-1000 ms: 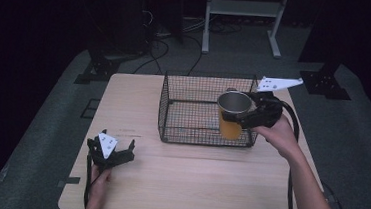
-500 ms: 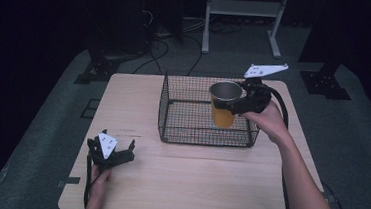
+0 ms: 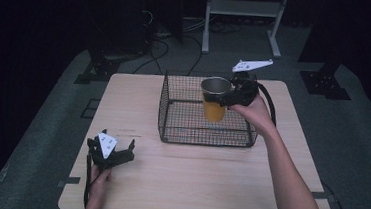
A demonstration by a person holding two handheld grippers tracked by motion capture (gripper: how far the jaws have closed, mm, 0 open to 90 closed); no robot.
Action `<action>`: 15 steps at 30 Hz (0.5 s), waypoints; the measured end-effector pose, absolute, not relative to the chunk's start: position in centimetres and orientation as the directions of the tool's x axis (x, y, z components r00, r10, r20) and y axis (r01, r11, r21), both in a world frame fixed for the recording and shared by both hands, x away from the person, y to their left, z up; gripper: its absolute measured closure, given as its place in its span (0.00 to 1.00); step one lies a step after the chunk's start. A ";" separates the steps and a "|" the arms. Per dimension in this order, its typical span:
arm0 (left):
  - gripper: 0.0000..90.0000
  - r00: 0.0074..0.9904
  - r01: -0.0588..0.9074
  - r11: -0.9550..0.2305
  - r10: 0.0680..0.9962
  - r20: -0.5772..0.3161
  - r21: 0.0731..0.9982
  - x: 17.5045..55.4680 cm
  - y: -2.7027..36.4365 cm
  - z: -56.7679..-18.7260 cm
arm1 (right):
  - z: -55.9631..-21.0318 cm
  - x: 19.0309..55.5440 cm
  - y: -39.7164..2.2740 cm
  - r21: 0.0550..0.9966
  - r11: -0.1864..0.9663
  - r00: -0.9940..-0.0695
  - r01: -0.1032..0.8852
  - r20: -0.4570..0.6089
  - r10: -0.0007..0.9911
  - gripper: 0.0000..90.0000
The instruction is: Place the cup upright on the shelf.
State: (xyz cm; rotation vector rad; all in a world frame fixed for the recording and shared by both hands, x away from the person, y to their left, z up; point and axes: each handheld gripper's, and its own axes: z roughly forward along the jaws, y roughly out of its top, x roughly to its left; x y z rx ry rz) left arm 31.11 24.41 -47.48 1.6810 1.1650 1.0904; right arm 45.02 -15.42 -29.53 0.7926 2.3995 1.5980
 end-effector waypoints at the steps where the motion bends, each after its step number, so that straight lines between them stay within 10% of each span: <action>1: 0.00 0.204 0.266 -0.256 0.957 0.205 0.929 31.1 24.4 -47.5 | -29.7 45.2 -15.3 0.893 0.293 -0.847 0.341 0.158 0.508 0.08; 15: 0.00 0.203 0.268 -0.252 0.958 0.201 0.930 31.1 24.4 -47.5 | -32.7 48.0 -14.8 0.881 0.270 -0.818 0.389 0.195 0.541 0.08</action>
